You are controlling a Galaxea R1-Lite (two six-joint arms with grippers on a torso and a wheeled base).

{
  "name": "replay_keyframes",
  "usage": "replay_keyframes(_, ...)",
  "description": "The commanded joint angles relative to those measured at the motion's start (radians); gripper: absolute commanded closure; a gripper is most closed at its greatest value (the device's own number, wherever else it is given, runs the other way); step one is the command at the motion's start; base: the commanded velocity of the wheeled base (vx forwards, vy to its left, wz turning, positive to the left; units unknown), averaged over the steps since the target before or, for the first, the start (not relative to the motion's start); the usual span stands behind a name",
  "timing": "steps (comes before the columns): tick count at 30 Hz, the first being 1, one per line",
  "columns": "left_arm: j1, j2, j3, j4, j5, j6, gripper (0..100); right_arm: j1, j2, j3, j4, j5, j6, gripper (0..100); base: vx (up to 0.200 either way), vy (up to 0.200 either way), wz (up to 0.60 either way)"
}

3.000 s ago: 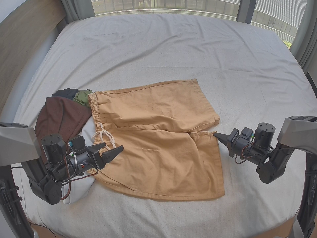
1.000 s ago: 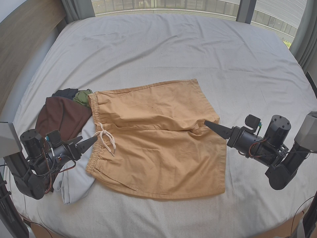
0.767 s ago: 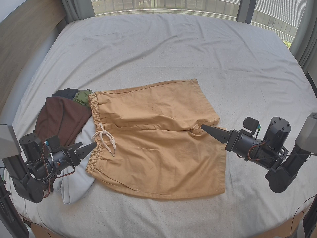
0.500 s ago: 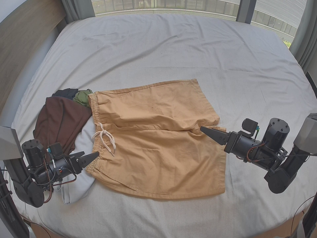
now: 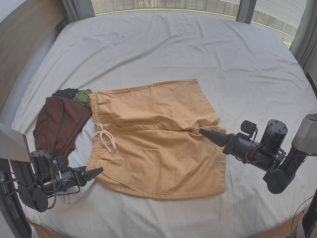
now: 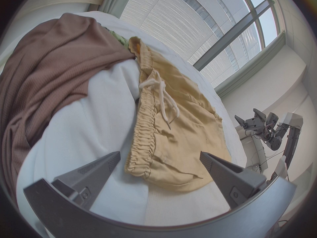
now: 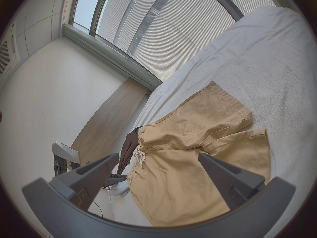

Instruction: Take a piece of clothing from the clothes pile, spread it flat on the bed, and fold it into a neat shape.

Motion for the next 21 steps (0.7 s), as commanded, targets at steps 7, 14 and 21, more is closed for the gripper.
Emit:
replay_keyframes(7, -0.008, 0.035, -0.033, -0.004, 0.004, -0.008, 0, 0.0, 0.03, 0.0, 0.0, -0.001, -0.036, 0, 0.0, 0.0, 0.0)
replay_keyframes(14, -0.008, 0.038, -0.031, -0.004, 0.007, 0.0, 100, 0.001, 0.03, 0.0, 0.0, -0.001, -0.036, 0, 0.0, 0.0, 0.0)
replay_keyframes(21, -0.008, 0.037, -0.023, -0.004, 0.007, 0.0, 100, -0.009, 0.026, 0.043, 0.003, 0.002, -0.052, 0, 0.0, 0.0, 0.0)
